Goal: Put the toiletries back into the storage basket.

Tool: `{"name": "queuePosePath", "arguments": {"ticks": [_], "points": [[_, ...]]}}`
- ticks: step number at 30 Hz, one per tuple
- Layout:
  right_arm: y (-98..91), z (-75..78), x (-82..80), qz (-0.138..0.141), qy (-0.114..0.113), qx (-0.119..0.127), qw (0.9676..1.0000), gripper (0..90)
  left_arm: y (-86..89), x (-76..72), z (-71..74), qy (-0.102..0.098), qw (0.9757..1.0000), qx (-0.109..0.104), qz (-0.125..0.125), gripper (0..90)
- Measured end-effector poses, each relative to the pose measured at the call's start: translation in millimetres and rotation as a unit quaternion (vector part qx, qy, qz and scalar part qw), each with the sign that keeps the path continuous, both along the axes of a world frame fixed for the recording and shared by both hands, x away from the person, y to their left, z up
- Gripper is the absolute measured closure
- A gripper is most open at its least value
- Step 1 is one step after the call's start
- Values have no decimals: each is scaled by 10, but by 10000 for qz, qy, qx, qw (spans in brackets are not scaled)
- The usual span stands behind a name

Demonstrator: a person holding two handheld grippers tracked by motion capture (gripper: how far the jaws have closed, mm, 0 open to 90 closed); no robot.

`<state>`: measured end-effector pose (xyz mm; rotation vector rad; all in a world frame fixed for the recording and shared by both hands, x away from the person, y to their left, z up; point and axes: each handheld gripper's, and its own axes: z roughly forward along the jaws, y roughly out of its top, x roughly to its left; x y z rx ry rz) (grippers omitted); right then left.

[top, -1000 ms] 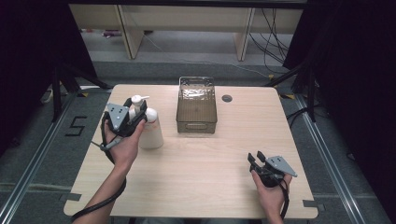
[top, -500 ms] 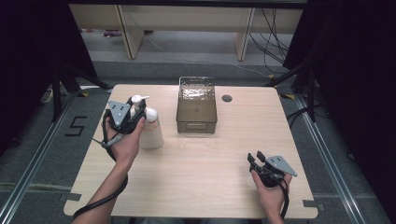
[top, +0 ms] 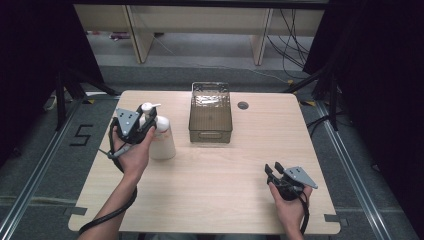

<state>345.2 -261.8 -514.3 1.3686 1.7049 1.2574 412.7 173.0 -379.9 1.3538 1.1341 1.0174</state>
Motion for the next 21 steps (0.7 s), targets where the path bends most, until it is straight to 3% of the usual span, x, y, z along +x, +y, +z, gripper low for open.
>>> {"name": "queuePosePath", "arguments": {"ticks": [21], "points": [[-2,2,-2,15,20,-2,10000,576,-216,-25,194,-187,9994,-168,-254,593]]}}
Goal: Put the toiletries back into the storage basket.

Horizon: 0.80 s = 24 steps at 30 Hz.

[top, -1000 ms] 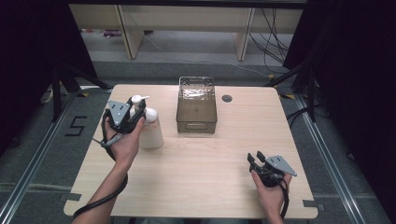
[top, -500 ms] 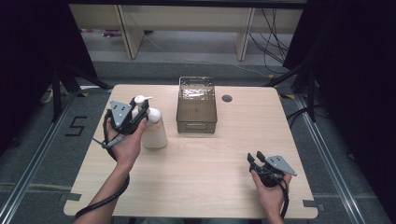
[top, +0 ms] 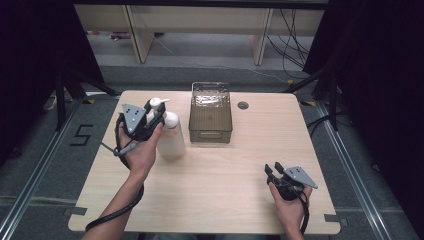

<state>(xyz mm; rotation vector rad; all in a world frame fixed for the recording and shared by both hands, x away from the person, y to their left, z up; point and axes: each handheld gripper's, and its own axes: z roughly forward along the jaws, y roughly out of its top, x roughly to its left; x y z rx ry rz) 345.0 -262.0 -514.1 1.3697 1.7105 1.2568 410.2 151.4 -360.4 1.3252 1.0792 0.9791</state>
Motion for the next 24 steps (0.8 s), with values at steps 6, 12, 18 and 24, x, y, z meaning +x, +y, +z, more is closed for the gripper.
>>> {"name": "queuePosePath", "arguments": {"ticks": [6,12,18,24], "points": [[2,1,0,-7,13,15,10000,575,-62,5,47,-20,10000,-12,-52,593],[4,7,-6,-48,57,-34,10000,574,-109,11,86,-52,9999,-27,-108,593],[4,6,-4,-46,52,-36,10000,573,-156,20,129,-97,9999,-4,-141,593],[5,2,-1,-30,26,-3,10000,572,-186,24,169,-123,9998,3,-171,593]]}}
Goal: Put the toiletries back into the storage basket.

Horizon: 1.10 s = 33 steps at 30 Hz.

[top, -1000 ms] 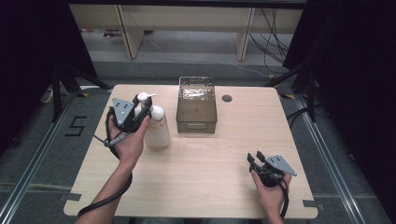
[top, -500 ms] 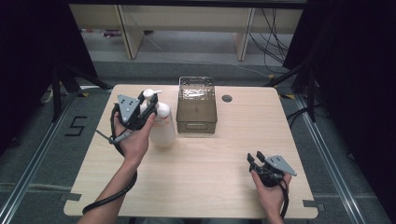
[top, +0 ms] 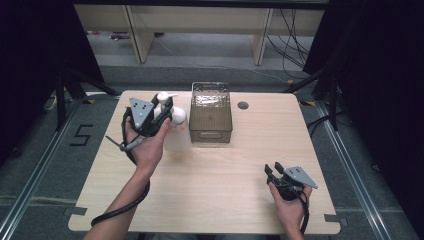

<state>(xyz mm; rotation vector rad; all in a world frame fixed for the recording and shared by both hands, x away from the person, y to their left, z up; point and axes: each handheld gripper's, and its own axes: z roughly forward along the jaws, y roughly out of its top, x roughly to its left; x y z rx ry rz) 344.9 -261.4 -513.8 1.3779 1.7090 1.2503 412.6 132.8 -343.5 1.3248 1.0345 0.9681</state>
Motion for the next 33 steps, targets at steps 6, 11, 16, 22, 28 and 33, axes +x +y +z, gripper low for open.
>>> {"name": "queuePosePath", "arguments": {"ticks": [6,11,16,22,28,33], "points": [[-3,-1,0,24,-6,21,10000,571,-34,17,32,-30,10000,26,-21,593],[0,-2,3,11,-8,9,10000,569,-47,17,60,-36,10000,53,-16,593],[0,4,-6,-41,61,24,10000,568,-62,25,90,-96,9999,34,-44,593],[0,3,-4,-18,52,24,10000,567,-86,31,131,-194,9998,10,-73,593],[6,-2,2,2,12,88,10000,567,-105,30,177,-238,9997,25,-79,593],[5,-4,3,10,11,55,10000,567,-124,31,216,-293,9995,19,-105,593]]}}
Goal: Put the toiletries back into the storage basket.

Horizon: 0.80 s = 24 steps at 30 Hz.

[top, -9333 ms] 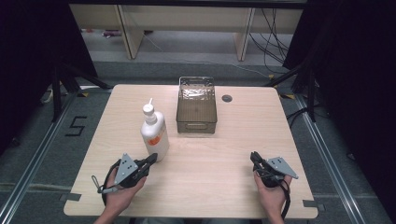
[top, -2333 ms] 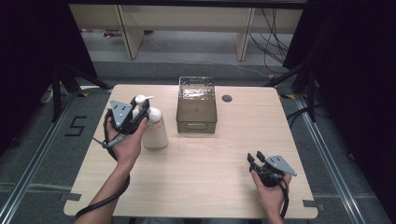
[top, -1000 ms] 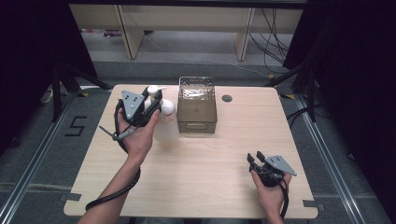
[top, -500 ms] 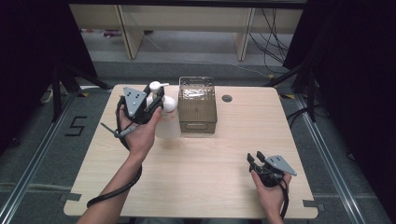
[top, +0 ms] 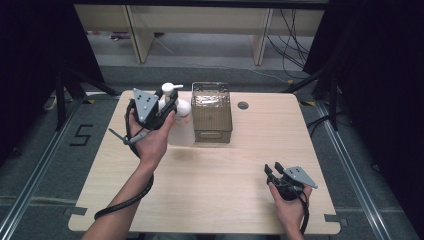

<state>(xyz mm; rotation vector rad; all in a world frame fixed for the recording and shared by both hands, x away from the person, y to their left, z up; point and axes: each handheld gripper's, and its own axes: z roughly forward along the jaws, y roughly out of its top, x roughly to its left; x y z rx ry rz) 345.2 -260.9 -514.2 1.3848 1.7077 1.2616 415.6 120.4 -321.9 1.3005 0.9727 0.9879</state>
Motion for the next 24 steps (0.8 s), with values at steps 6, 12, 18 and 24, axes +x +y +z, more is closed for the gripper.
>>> {"name": "queuePosePath", "arguments": {"ticks": [6,12,18,24], "points": [[-8,3,-2,-37,21,-32,10000,566,-16,3,46,-21,10000,17,-30,593],[-6,3,-2,-36,22,-26,10000,566,-26,4,77,-52,10000,14,-33,593],[-7,3,-1,-33,24,-27,10000,566,-49,17,110,-88,9999,0,-51,593],[-6,7,-7,-80,10,-79,9999,566,-69,30,121,-83,9999,11,-56,593]]}}
